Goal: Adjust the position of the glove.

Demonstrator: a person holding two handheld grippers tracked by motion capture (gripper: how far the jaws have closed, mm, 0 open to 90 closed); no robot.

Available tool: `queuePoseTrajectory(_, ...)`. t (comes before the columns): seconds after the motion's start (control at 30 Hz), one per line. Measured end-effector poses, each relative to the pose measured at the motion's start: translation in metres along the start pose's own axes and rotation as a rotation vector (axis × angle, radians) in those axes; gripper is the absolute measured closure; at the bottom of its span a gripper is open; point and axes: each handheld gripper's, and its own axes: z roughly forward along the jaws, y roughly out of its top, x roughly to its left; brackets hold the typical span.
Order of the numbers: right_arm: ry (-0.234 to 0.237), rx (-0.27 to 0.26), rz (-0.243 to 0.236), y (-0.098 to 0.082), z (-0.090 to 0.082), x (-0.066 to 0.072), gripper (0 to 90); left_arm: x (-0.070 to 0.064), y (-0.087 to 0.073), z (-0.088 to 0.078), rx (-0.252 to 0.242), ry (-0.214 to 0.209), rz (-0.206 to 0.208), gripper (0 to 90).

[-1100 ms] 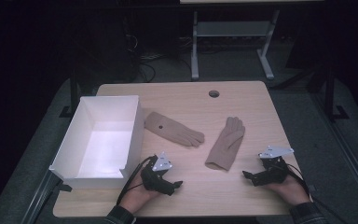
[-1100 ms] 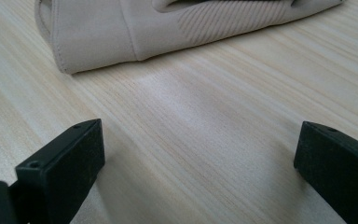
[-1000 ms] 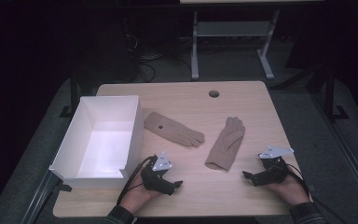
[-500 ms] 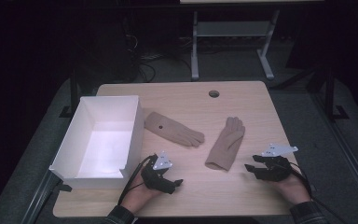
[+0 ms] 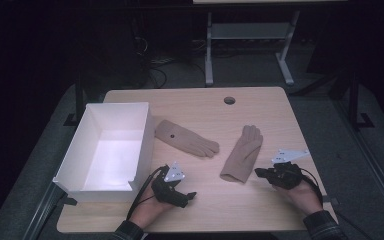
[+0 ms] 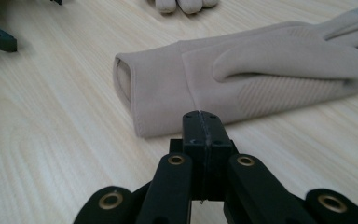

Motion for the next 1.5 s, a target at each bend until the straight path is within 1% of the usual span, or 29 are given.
queuePoseTrajectory(0.03, 0.0, 0.0, 0.0, 0.0, 0.0, 0.0, 89.7, 0.0, 0.0, 0.0, 0.0, 0.0, 0.0, 12.4)
queuePoseTrajectory(0.07, 0.005, -0.001, -0.011, 0.003, 0.005, -0.001, 89.7, 0.0, 0.0, 0.0, 0.0, 0.0, 0.0, 12.4)
queuePoseTrajectory(0.13, 0.013, 0.0, -0.002, 0.004, 0.007, -0.001, 89.7, 0.0, 0.0, 0.0, 0.001, 0.0, 0.0, 12.4)
queuePoseTrajectory(0.2, 0.027, -0.009, -0.022, 0.008, 0.014, -0.003, 89.6, 0.0, 0.0, 0.0, 0.003, 0.0, -0.001, 12.5)
queuePoseTrajectory(0.27, 0.032, -0.006, -0.016, 0.009, 0.016, -0.002, 89.6, 0.0, 0.0, 0.0, 0.002, 0.0, -0.001, 12.5)
queuePoseTrajectory(0.3, 0.031, 0.004, -0.005, 0.011, 0.018, -0.002, 89.6, 0.0, 0.0, 0.0, 0.002, 0.0, -0.001, 12.5)
queuePoseTrajectory(0.33, 0.032, 0.005, -0.012, 0.012, 0.02, -0.001, 89.6, 0.0, 0.0, 0.0, 0.002, 0.0, -0.001, 12.5)
queuePoseTrajectory(0.43, 0.049, 0.005, -0.016, 0.016, 0.025, 0.002, 89.6, 0.0, 0.0, 0.0, 0.003, 0.0, -0.001, 12.5)
queuePoseTrajectory(0.47, 0.05, 0.0, -0.024, 0.017, 0.026, 0.003, 89.7, 0.0, 0.0, 0.0, 0.003, 0.0, -0.001, 12.5)
queuePoseTrajectory(0.53, 0.058, 0.003, -0.019, 0.02, 0.029, 0.006, 89.7, 0.0, 0.0, 0.0, 0.005, 0.0, 0.0, 12.5)
queuePoseTrajectory(0.63, 0.074, 0.007, -0.037, 0.027, 0.038, 0.011, 89.7, 0.0, 0.0, 0.0, 0.005, 0.0, 0.0, 12.5)
queuePoseTrajectory(0.73, 0.081, 0.014, -0.035, 0.029, 0.042, 0.013, 89.7, 0.0, 0.0, 0.0, 0.005, 0.001, 0.001, 12.5)
queuePoseTrajectory(0.77, 0.084, 0.028, -0.044, 0.03, 0.047, 0.015, 89.7, 0.0, 0.0, 0.0, 0.005, 0.001, 0.001, 12.5)
queuePoseTrajectory(0.8, 0.084, 0.028, -0.044, 0.03, 0.047, 0.015, 89.7, 0.0, 0.0, 0.0, 0.005, 0.001, 0.001, 12.5)
queuePoseTrajectory(0.83, 0.085, 0.035, -0.048, 0.03, 0.049, 0.016, 89.7, 0.0, 0.0, 0.0, 0.005, 0.001, 0.001, 12.5)
queuePoseTrajectory(0.87, 0.09, 0.055, -0.055, 0.03, 0.052, 0.016, 89.7, 0.0, 0.0, 0.0, 0.006, 0.001, 0.001, 12.5)
queuePoseTrajectory(0.9, 0.09, 0.055, -0.055, 0.03, 0.052, 0.016, 89.7, 0.0, 0.0, 0.0, 0.006, 0.001, 0.001, 12.5)
queuePoseTrajectory(0.97, 0.079, 0.083, -0.062, 0.028, 0.056, 0.017, 89.8, 0.0, 0.0, 0.0, 0.005, 0.001, 0.001, 12.5)
queuePoseTrajectory(1.0, 0.085, 0.074, -0.058, 0.026, 0.057, 0.016, 89.8, 0.0, 0.0, 0.0, 0.006, 0.001, 0.001, 12.5)
queuePoseTrajectory(1.13, 0.083, 0.08, -0.071, 0.025, 0.055, 0.016, 89.8, 0.0, 0.0, 0.0, 0.007, 0.002, 0.002, 12.5)
queuePoseTrajectory(1.27, 0.084, 0.086, -0.074, 0.026, 0.054, 0.015, 89.8, 0.0, 0.0, -0.001, 0.007, 0.002, 0.0, 12.5)
queuePoseTrajectory(1.5, 0.084, 0.086, -0.055, 0.019, 0.047, 0.012, 89.8, 0.0, 0.0, -0.001, 0.007, 0.002, 0.001, 12.5)
